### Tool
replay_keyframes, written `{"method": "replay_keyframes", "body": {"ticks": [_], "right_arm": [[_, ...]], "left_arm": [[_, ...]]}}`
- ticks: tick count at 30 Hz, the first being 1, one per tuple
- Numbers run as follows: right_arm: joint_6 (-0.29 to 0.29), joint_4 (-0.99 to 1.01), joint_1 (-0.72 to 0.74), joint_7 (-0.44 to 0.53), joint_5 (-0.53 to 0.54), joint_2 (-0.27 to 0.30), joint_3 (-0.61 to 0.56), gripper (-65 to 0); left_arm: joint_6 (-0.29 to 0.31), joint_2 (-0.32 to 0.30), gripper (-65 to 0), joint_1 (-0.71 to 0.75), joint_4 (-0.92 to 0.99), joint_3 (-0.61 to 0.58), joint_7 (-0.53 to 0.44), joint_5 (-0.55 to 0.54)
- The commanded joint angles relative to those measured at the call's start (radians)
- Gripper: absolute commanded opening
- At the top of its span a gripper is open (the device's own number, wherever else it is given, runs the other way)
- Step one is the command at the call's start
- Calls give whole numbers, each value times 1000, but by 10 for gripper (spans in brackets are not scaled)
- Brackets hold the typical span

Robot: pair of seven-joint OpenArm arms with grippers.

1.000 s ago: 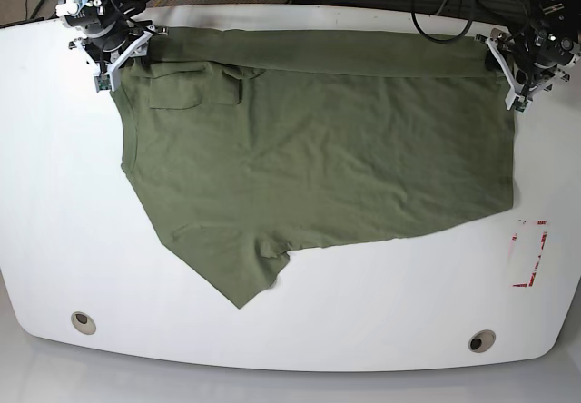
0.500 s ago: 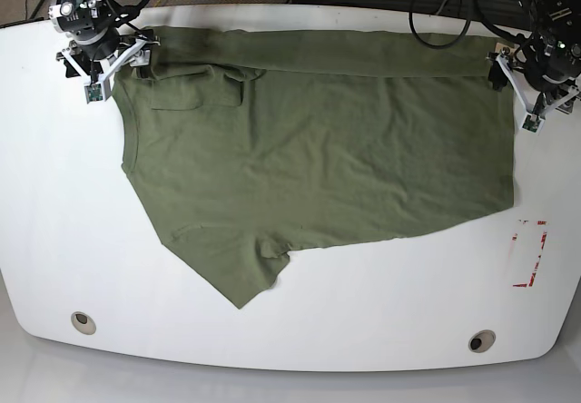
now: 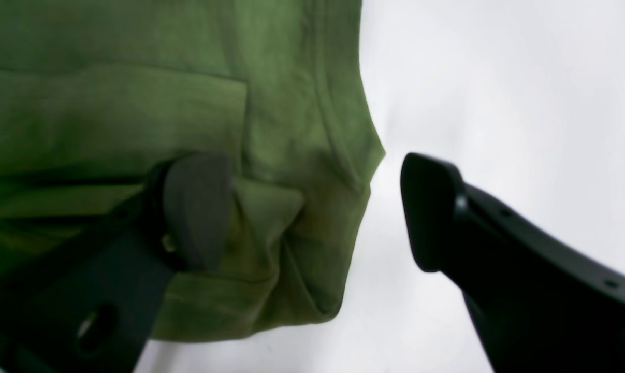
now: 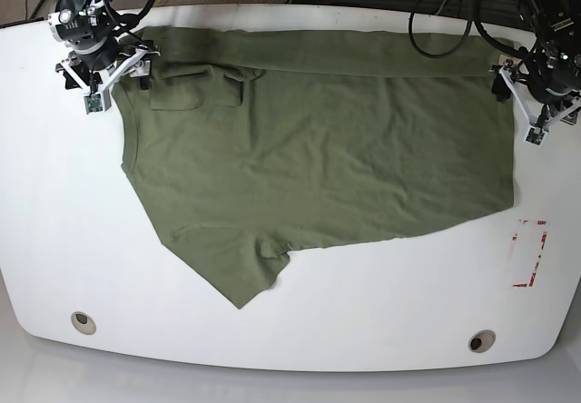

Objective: Layout the t-shirt on the table in an organized manner, then fold the t-shirt properly
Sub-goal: 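Open both grippers and regrasp the shirt edge corners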

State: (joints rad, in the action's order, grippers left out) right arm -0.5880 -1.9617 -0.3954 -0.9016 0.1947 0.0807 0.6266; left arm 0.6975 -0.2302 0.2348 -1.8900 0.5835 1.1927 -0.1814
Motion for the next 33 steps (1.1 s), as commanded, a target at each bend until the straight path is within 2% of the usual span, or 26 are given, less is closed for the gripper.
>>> {"method": "replay_keyframes", "body": {"ticks": [1, 11, 17, 21, 33], "right_arm": [[-2, -15, 5, 12, 10, 12, 3, -162], [-2, -15, 5, 12, 10, 9, 3, -162], [-2, -15, 5, 12, 12, 6, 3, -162], [-3, -15, 5, 12, 12, 4, 3, -162], [-3, -14, 3, 12, 19, 4, 3, -162]], "left_arm": [[1, -11, -151, -4, -19, 5, 0, 1], [1, 12, -154, 97, -27, 10, 5, 1], [1, 28, -229, 137, -24, 10, 5, 1], [1, 41, -256, 137, -24, 10, 5, 3], [1, 44, -260, 131, -16, 5, 5, 9]]}}
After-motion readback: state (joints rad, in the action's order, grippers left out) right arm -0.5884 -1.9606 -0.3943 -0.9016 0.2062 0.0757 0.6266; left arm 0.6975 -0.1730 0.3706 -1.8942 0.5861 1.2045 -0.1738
